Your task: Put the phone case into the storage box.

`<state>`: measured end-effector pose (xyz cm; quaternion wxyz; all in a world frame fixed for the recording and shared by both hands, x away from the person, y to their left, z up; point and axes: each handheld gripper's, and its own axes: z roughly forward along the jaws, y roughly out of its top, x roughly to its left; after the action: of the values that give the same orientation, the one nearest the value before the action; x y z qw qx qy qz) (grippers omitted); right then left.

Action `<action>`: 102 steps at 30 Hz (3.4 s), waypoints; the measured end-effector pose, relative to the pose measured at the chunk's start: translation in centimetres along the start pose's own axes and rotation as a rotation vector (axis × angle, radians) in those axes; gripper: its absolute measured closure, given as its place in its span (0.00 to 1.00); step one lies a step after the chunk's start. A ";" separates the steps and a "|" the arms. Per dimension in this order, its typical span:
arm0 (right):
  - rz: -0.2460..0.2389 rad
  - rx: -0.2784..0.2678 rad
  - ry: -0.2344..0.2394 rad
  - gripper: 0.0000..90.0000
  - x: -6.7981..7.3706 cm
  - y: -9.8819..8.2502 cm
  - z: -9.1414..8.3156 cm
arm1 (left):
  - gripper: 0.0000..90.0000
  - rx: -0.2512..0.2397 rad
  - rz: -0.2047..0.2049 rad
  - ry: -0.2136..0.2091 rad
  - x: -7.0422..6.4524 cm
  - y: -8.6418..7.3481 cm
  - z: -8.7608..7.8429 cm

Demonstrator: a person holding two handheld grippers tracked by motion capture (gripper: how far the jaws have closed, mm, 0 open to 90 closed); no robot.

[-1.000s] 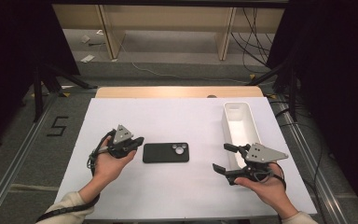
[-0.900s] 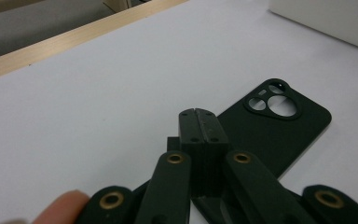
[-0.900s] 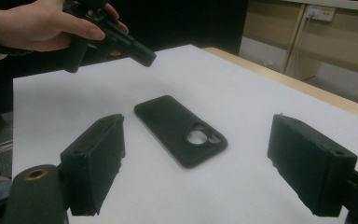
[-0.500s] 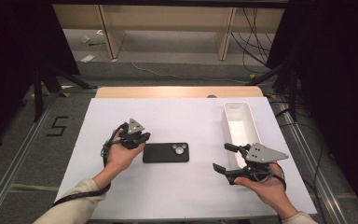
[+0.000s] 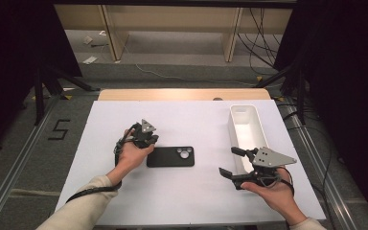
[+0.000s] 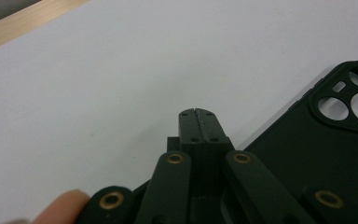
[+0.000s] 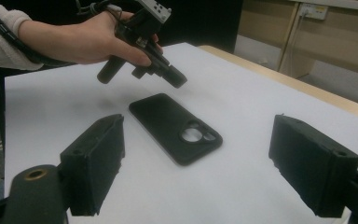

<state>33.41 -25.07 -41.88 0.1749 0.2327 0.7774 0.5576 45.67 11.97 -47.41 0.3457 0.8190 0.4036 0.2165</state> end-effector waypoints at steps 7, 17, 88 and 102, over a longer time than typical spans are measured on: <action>0.000 -0.001 -0.007 0.21 0.0 0.0 0.0 | 1.00 0.024 0.007 -0.002 0.0 0.0 0.9; 0.001 0.000 -0.005 0.20 0.0 0.0 0.0 | 1.00 0.064 0.006 -0.008 0.1 -0.3 1.5; 0.007 0.005 -0.012 0.21 -0.1 -0.1 0.0 | 0.72 0.095 0.023 -0.059 -1.4 -1.9 -3.9; 0.004 0.002 -0.014 0.21 -0.1 0.0 0.0 | 0.00 0.141 0.083 -0.166 -3.2 -0.6 -4.2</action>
<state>33.49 -25.18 -41.88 0.1788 0.2384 0.7762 0.5557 40.84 11.27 -45.26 0.3102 0.8724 0.3534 0.1335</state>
